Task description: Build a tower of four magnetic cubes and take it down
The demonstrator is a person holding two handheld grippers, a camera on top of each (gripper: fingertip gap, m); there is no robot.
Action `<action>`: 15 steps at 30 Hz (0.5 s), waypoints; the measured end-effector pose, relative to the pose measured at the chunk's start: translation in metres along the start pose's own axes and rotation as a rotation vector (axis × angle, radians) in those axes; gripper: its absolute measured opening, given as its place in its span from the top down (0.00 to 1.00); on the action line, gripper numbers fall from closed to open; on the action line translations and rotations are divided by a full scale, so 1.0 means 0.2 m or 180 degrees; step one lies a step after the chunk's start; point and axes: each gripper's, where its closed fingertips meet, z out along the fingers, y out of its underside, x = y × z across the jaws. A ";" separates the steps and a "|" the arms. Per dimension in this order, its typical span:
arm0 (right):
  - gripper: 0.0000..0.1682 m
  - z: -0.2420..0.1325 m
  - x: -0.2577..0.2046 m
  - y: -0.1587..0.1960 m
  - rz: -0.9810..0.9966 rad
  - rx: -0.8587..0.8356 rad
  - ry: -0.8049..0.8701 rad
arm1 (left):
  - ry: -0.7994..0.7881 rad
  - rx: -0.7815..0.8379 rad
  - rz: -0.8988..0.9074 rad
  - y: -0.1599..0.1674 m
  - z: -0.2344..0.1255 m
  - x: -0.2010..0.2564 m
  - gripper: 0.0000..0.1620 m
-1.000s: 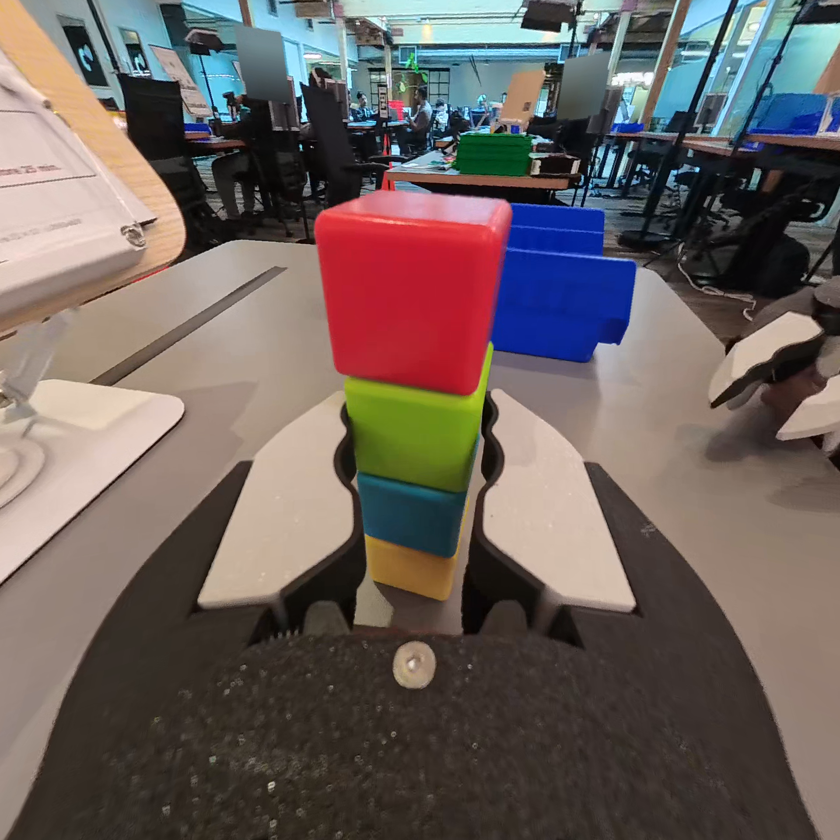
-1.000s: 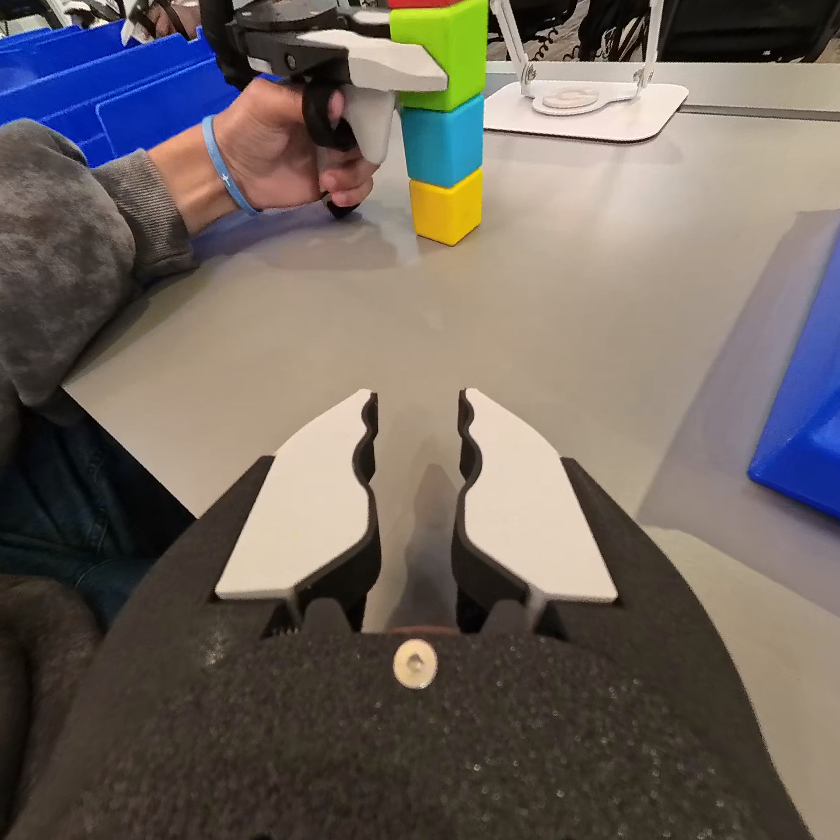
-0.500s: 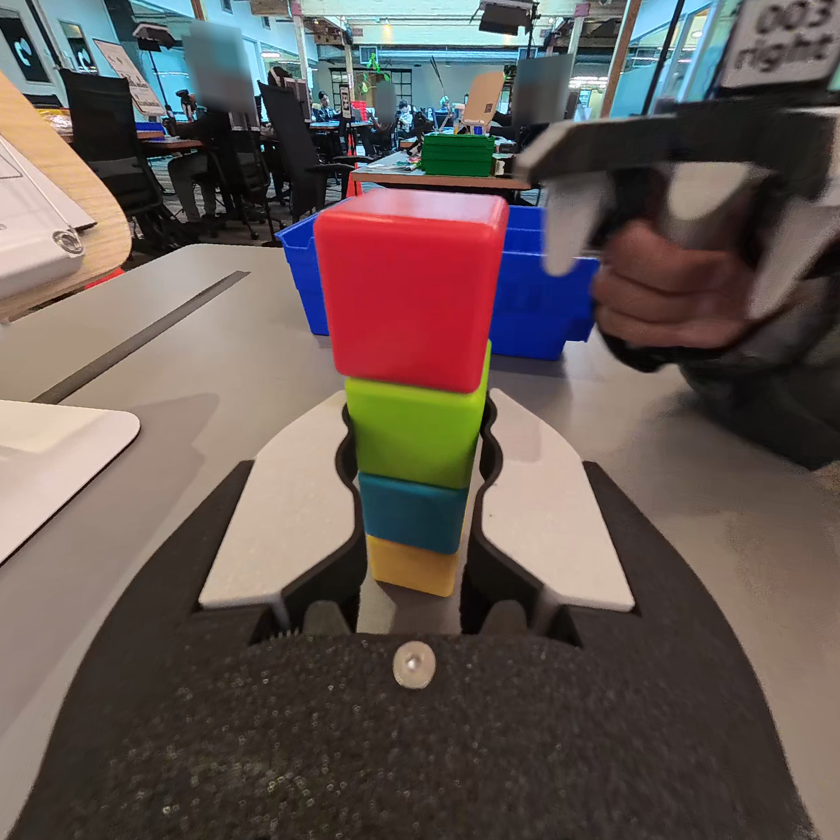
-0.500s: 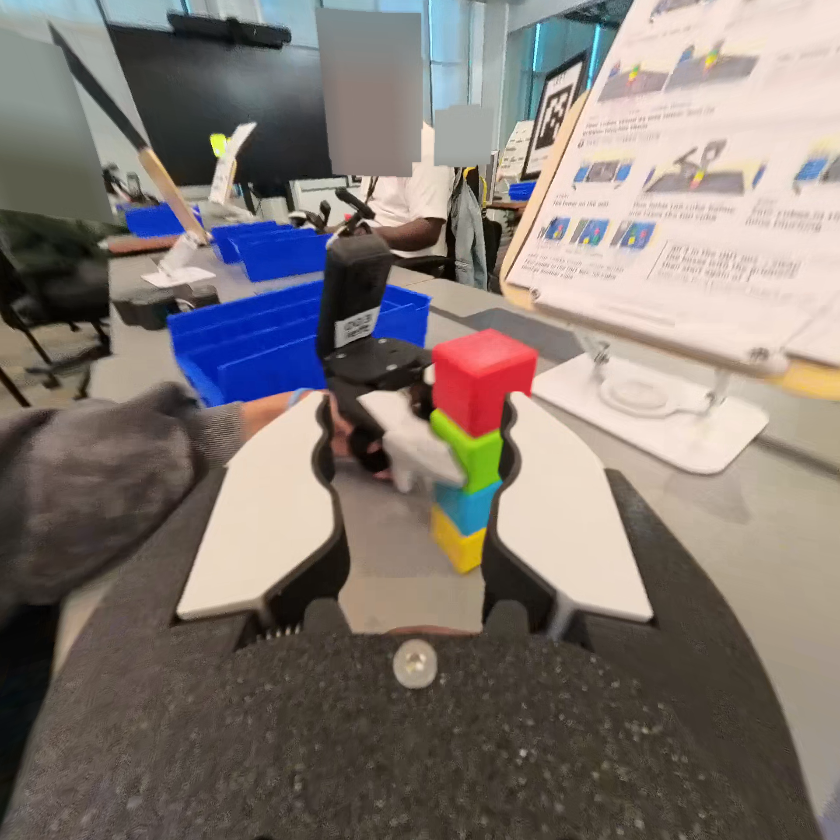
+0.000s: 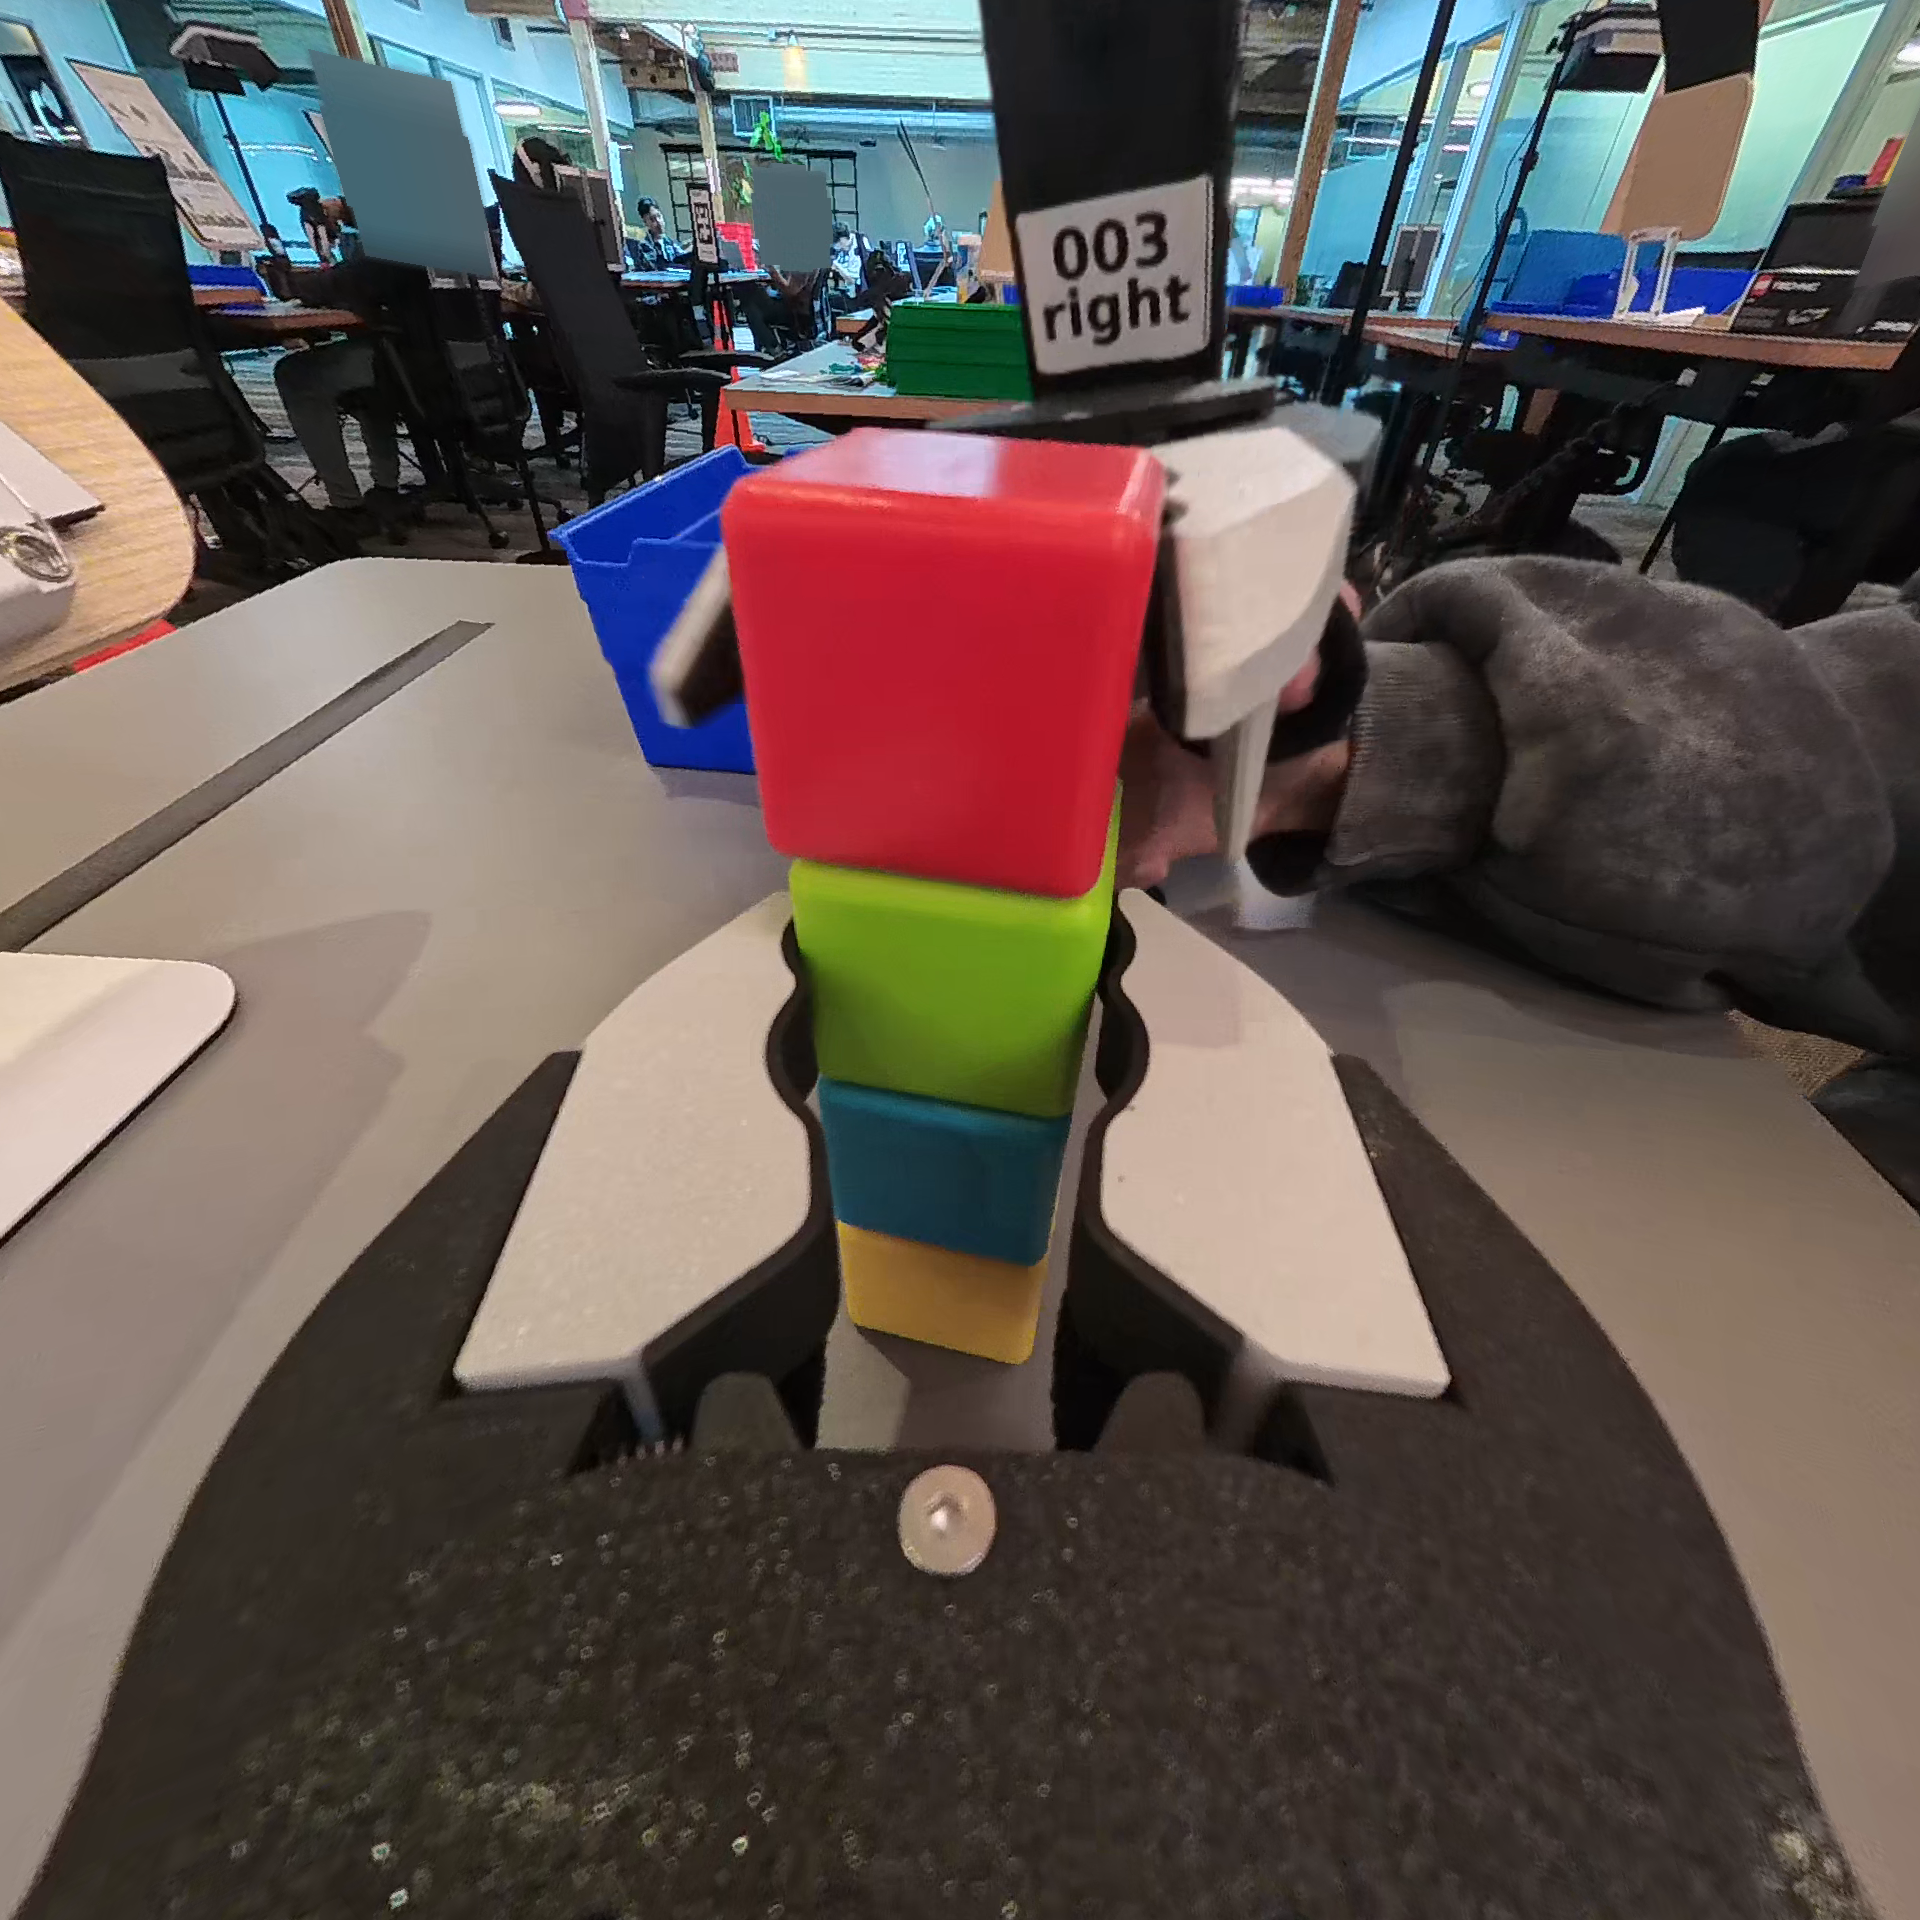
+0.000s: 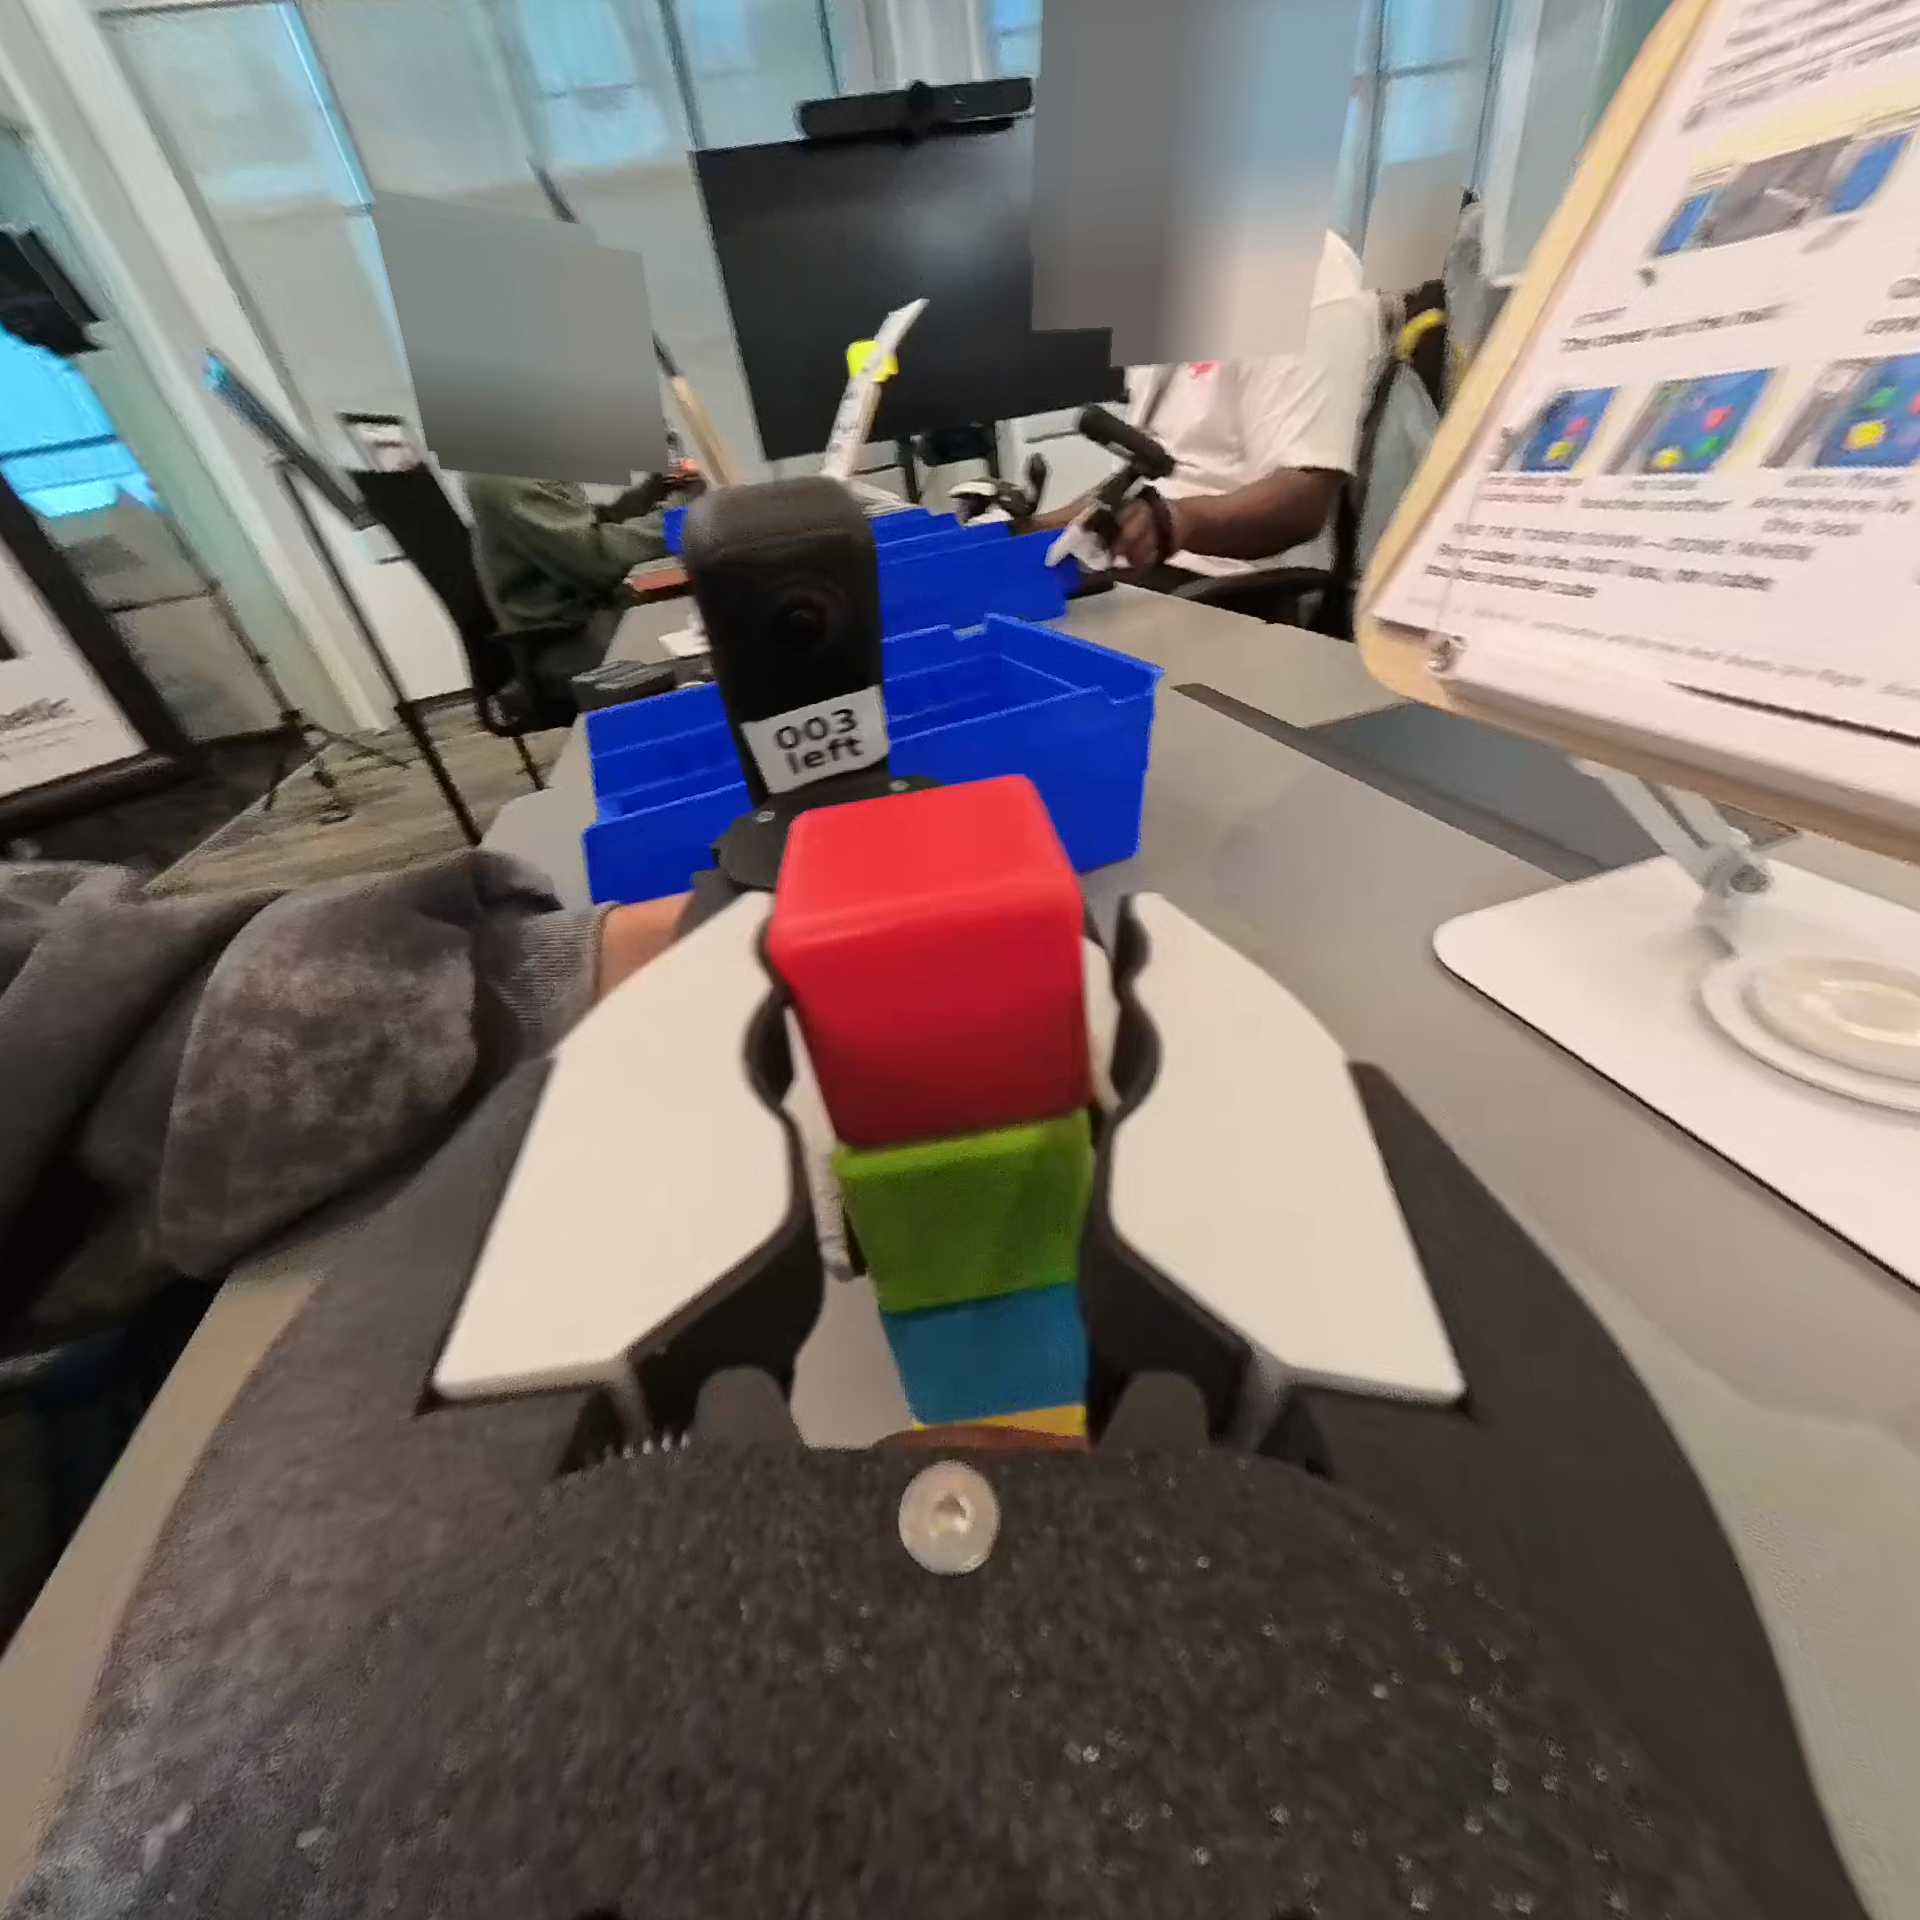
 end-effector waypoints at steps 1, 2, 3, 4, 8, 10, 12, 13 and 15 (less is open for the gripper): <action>0.69 0.00 -0.02 0.00 -0.0029 0.0039 -0.0074 | 0.0002 0.0000 0.0000 0.00 0.00 0.00 0.68; 0.69 0.00 -0.02 0.00 -0.0036 0.0065 -0.0056 | 0.0002 0.0001 0.0000 0.00 0.00 0.00 0.68; 0.69 0.00 -0.01 0.00 -0.0066 0.0079 -0.0023 | 0.0003 0.0003 -0.0001 0.00 0.00 0.00 0.68; 0.70 0.00 -0.01 0.00 -0.0107 0.0094 0.0004 | 0.0000 0.0003 0.0002 0.00 0.00 0.00 0.69; 0.70 -0.03 -0.02 -0.09 -0.0010 0.0464 -0.0071 | -0.0004 -0.0007 0.0047 0.00 0.01 0.01 0.69; 0.70 -0.10 -0.04 -0.22 0.0173 0.0918 -0.0198 | -0.0004 -0.0007 0.0045 0.00 0.01 0.01 0.69; 0.70 -0.17 -0.03 -0.29 0.0125 0.1056 -0.0079 | 0.0002 -0.0006 0.0035 0.00 0.01 0.01 0.69; 0.70 -0.19 -0.04 -0.32 0.0032 0.1070 -0.0002 | 0.0000 -0.0006 0.0035 0.00 0.01 0.01 0.69; 0.70 -0.24 -0.05 -0.43 -0.0016 0.1128 0.0235 | -0.0003 -0.0010 0.0035 0.00 0.01 0.01 0.69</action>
